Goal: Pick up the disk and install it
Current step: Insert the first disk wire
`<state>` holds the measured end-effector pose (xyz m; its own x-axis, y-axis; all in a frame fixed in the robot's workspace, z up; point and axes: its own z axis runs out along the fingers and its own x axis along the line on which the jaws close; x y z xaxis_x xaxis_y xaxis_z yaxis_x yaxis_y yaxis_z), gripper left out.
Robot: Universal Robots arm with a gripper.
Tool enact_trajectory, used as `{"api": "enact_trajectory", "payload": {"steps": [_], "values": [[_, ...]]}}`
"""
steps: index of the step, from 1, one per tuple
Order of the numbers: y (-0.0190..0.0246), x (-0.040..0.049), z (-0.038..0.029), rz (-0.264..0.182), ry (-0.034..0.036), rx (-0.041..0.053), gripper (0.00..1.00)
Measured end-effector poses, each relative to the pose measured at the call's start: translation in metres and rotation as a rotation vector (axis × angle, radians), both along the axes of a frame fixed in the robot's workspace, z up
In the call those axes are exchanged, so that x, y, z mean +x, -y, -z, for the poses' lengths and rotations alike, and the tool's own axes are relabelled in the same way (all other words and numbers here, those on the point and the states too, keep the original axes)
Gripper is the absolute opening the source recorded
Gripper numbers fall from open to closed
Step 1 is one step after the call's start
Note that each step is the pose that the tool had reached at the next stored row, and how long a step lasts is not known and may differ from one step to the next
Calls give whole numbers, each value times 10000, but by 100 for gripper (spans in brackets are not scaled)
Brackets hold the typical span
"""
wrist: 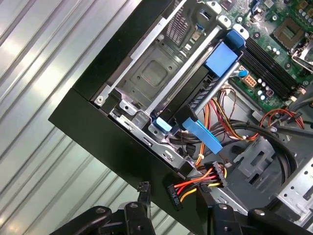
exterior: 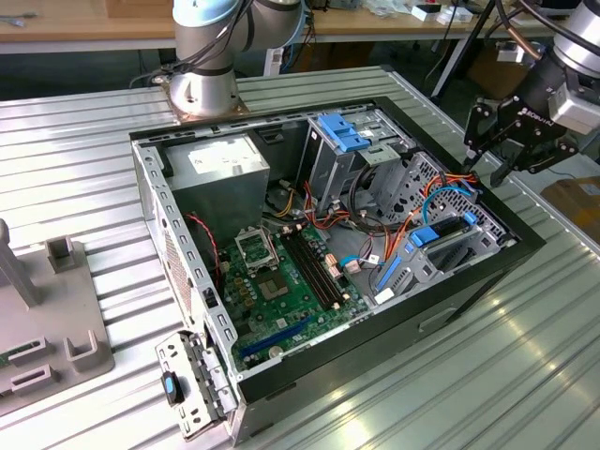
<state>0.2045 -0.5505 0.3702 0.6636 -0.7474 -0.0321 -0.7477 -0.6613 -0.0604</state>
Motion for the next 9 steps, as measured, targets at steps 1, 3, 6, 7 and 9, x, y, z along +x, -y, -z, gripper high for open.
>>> {"api": "enact_trajectory", "payload": {"steps": [1,3,6,7,9], "values": [[0,0,0,-21,0,0,50],[0,0,2,-24,-1,3,50],[0,7,3,-60,-1,6,50],[0,7,3,-62,-1,5,50],[9,7,3,-64,-1,4,50]]}}
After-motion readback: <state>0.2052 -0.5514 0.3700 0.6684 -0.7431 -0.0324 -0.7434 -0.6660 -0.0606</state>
